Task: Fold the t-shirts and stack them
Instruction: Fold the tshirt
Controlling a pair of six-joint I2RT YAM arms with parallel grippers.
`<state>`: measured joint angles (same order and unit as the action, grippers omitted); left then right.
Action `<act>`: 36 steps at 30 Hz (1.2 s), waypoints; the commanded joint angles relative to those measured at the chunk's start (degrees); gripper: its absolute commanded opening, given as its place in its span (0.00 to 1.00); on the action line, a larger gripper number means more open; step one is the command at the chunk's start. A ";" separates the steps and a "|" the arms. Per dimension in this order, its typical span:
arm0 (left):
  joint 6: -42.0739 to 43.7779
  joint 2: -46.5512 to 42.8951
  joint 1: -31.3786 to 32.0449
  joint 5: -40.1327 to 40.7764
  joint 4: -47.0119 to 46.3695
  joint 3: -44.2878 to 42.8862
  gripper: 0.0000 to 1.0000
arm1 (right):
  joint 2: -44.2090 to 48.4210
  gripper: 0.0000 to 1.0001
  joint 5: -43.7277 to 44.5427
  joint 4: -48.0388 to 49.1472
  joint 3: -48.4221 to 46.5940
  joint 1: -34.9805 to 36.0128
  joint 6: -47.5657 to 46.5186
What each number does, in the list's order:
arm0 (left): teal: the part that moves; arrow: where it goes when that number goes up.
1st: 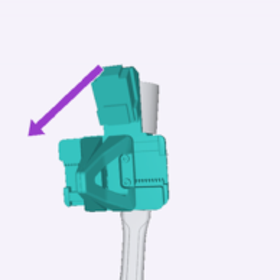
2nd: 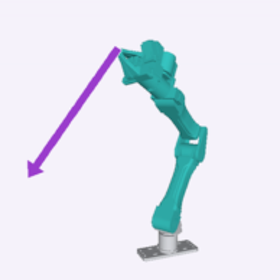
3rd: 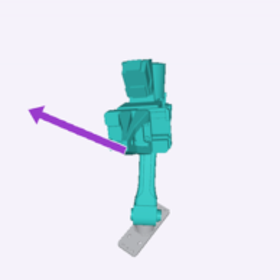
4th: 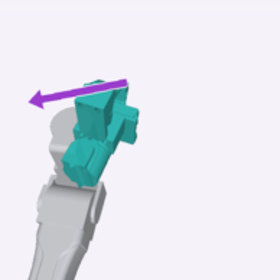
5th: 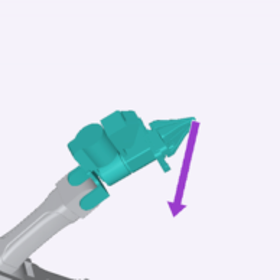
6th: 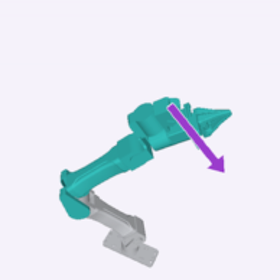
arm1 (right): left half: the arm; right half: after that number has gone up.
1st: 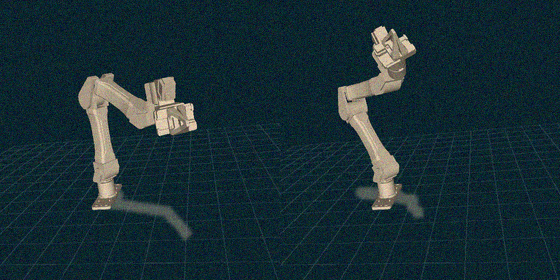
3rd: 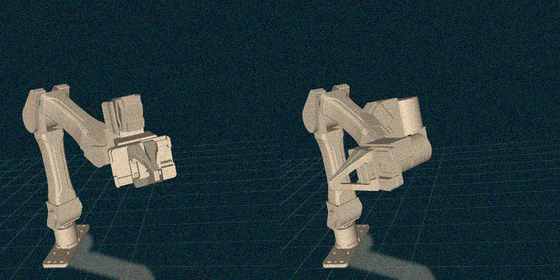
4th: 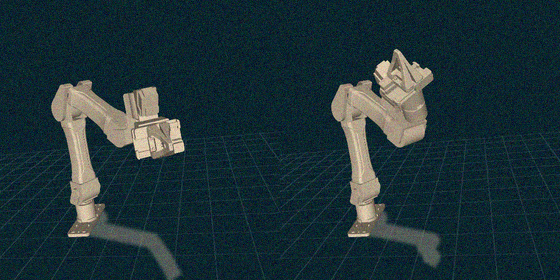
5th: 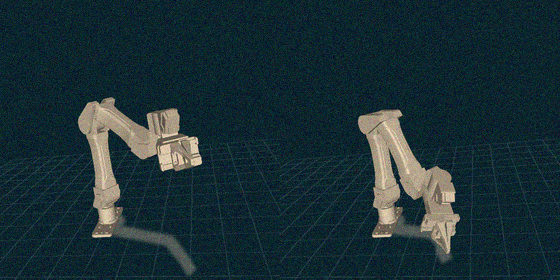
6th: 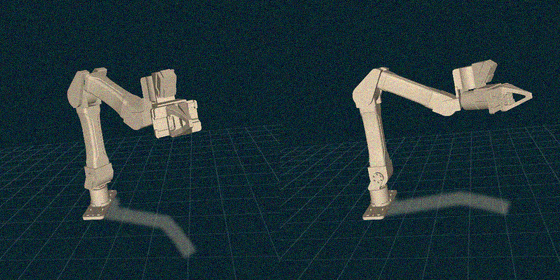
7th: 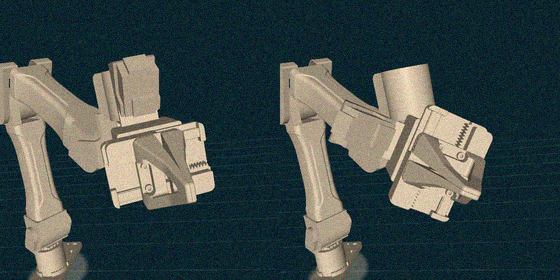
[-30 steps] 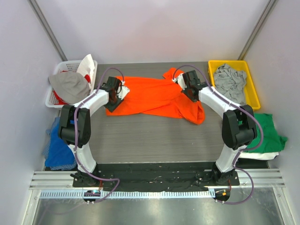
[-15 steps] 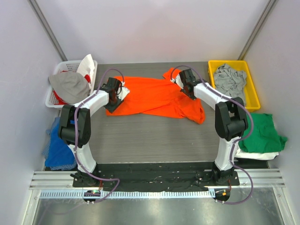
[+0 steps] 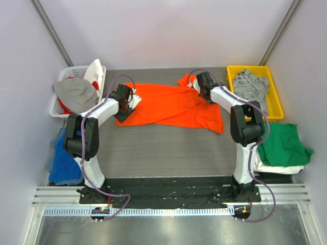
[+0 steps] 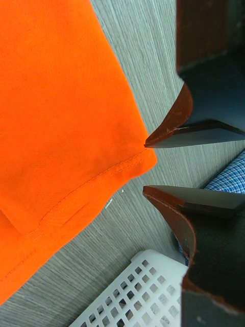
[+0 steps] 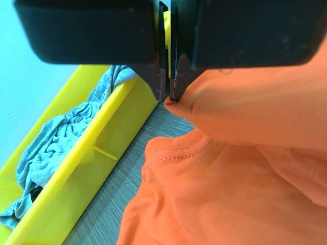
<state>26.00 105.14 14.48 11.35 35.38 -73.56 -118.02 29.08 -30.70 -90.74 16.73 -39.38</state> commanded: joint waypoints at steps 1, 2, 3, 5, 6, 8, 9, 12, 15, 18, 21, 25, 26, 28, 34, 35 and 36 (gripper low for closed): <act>0.72 -1.52 -0.33 -0.37 -1.80 0.08 0.39 | -0.20 0.01 2.39 1.87 -2.86 -0.30 -1.67; 0.55 -1.43 -0.42 -0.37 -1.80 0.08 0.39 | -0.46 0.01 2.04 1.96 -3.13 -0.30 -1.58; 0.63 -1.34 -0.33 -0.37 -1.89 0.00 0.39 | -0.63 0.01 1.77 1.96 -3.56 -0.38 -1.41; 0.46 -1.26 -0.33 -0.46 -1.89 0.00 0.39 | -0.90 0.01 1.51 1.87 -4.09 -0.30 -1.23; 0.54 -1.17 -0.33 -0.46 -1.80 0.00 0.39 | -1.42 0.01 1.42 1.96 -4.36 -0.30 -1.06; 0.46 -1.34 -0.42 -0.46 -1.80 0.00 0.39 | -2.13 0.01 1.24 1.96 -4.45 -0.30 -0.79; 0.54 -1.34 -0.33 -0.37 -1.98 0.08 0.39 | -2.39 0.01 1.24 1.96 -4.53 -0.21 -0.70; 0.89 -1.34 -0.33 -0.11 -1.98 0.08 0.39 | -3.01 0.01 1.16 1.87 -4.27 -0.30 -0.35; 0.98 -1.34 -0.42 0.07 -1.98 0.08 0.39 | -3.45 0.06 1.24 2.22 -3.92 -0.30 -0.26; 0.90 -1.52 -0.33 0.07 -1.89 0.00 0.39 | -3.62 0.14 1.15 2.40 -3.39 -0.30 -0.09; 1.07 -1.52 -0.33 0.07 -1.98 0.08 0.39 | -3.36 0.27 0.98 2.49 -2.60 -0.30 0.09; 1.16 -1.34 -0.42 0.16 -1.89 0.00 0.39 | -2.22 0.44 1.24 2.84 -1.20 -0.30 0.35; 1.07 -1.34 -0.33 0.16 -1.89 -0.09 0.39 | -1.96 0.47 1.24 3.18 -0.59 -0.21 0.26; 1.07 -1.34 -0.33 -0.02 -1.89 -0.27 0.39 | -1.34 0.51 1.59 3.45 -0.32 -0.21 0.44; 0.98 -1.52 -0.42 0.07 -1.89 -0.44 0.39 | 1.03 0.54 1.77 3.45 0.65 -0.30 1.40; 1.07 -1.43 -0.33 0.07 -1.80 -0.44 0.39 | 2.17 0.54 1.77 3.45 0.83 -0.21 1.49; 0.98 -1.61 -0.33 0.07 -1.89 -0.44 0.39 | 2.70 0.54 1.68 3.45 1.17 -0.30 1.67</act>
<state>26.22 105.14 14.48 11.35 35.31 -73.56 -121.36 29.54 -28.67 -90.02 16.64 -38.89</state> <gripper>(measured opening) 0.391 0.533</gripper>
